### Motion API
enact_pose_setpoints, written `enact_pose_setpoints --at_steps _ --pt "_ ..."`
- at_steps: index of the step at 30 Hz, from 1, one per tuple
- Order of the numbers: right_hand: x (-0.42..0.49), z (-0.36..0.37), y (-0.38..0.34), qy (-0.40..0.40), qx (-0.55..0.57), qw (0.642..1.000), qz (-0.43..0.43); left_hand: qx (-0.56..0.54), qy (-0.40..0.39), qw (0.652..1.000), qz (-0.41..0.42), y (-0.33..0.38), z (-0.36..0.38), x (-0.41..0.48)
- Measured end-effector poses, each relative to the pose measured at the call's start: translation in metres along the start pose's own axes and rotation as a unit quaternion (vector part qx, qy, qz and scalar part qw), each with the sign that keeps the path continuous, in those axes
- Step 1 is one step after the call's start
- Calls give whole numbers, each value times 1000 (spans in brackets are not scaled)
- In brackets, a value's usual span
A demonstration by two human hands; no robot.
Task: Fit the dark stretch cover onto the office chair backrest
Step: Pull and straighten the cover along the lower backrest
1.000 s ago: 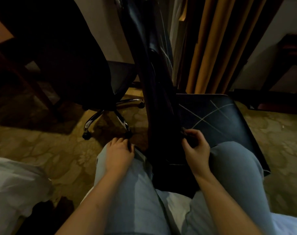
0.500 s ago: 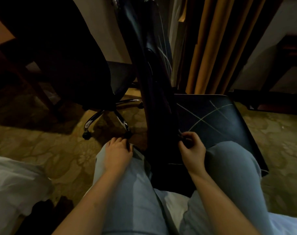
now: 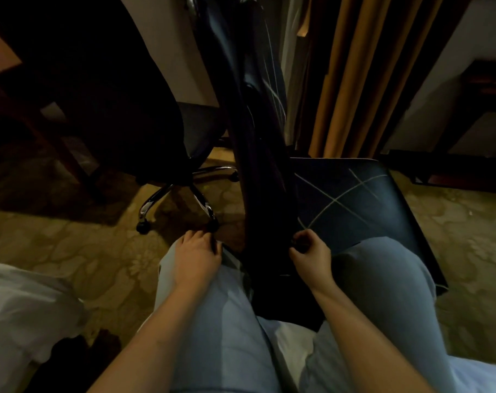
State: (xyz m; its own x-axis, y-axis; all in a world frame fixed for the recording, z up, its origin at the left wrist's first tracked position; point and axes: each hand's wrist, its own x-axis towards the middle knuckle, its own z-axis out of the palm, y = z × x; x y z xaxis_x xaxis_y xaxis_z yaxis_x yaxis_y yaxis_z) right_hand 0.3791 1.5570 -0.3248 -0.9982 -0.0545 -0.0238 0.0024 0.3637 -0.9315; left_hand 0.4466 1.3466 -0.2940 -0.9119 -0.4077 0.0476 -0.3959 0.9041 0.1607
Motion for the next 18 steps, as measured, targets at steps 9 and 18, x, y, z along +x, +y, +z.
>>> enact_pose_setpoints --at_steps 9,18 --pt "-9 -16 -24 98 130 978 -134 -12 -6 1000 5 -4 3 1" --pt "-2 -3 -7 26 12 999 -24 -6 2 1000 -3 0 0 1"
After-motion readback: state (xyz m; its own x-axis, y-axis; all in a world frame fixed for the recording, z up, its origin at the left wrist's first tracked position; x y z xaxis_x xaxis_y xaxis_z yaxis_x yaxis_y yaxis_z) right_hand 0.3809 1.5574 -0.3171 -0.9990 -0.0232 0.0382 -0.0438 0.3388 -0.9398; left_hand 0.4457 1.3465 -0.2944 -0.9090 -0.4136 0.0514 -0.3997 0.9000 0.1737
